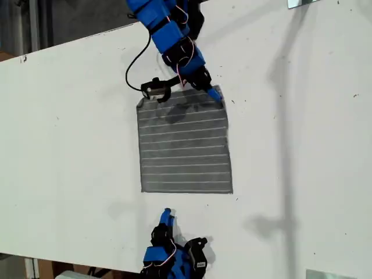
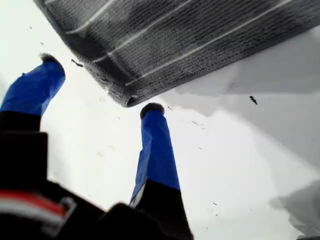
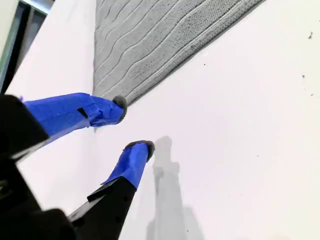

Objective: Grasp corners of a square towel and fold twice.

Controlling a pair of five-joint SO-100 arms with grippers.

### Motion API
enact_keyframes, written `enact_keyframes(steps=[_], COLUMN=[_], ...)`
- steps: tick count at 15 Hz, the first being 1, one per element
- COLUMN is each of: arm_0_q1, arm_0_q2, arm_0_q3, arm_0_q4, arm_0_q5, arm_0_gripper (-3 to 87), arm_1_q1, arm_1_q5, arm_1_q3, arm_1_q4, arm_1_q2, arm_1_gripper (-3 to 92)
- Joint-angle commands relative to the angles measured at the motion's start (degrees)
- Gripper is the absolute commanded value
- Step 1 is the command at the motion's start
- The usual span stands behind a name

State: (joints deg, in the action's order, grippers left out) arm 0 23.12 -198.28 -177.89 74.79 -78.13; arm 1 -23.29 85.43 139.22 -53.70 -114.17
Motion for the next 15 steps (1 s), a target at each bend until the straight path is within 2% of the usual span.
enact_keyframes(steps=[1,4,6,7,8,9,13,15], arm_0_q1=[-0.53,-0.7,-0.7,-0.7,-0.88,-1.23,-7.47,-13.01], arm_0_q2=[-0.44,-0.44,-0.44,-0.44,-0.44,-0.44,2.81,18.19], arm_0_q3=[-0.35,-0.44,-0.44,-0.44,-0.44,-0.44,2.46,12.57], arm_0_q4=[-1.32,-1.23,-1.23,-1.23,-1.23,-1.32,-3.69,-8.26], arm_0_q5=[-0.97,-1.41,-1.32,-1.23,-1.14,-0.88,-2.72,-4.75], arm_0_gripper=[13.5,13.7,13.7,13.7,13.7,13.7,13.0,11.7], arm_1_q1=[-3.16,-3.16,-1.85,-1.14,-0.53,-0.26,-0.09,0.44], arm_1_q5=[2.02,2.29,0.79,-0.26,-0.7,-1.49,-2.2,-2.46], arm_1_q3=[-0.35,-0.62,-3.16,-5.1,-6.59,-8.17,-11.6,-11.6], arm_1_q4=[5.8,14.59,15.82,15.38,14.94,14.41,12.13,11.51], arm_1_q2=[3.96,11.87,15.12,16.44,18.11,19.86,21.97,22.06], arm_1_gripper=[34.0,34.0,29.6,21.8,5.0,-0.1,-0.1,-0.1])
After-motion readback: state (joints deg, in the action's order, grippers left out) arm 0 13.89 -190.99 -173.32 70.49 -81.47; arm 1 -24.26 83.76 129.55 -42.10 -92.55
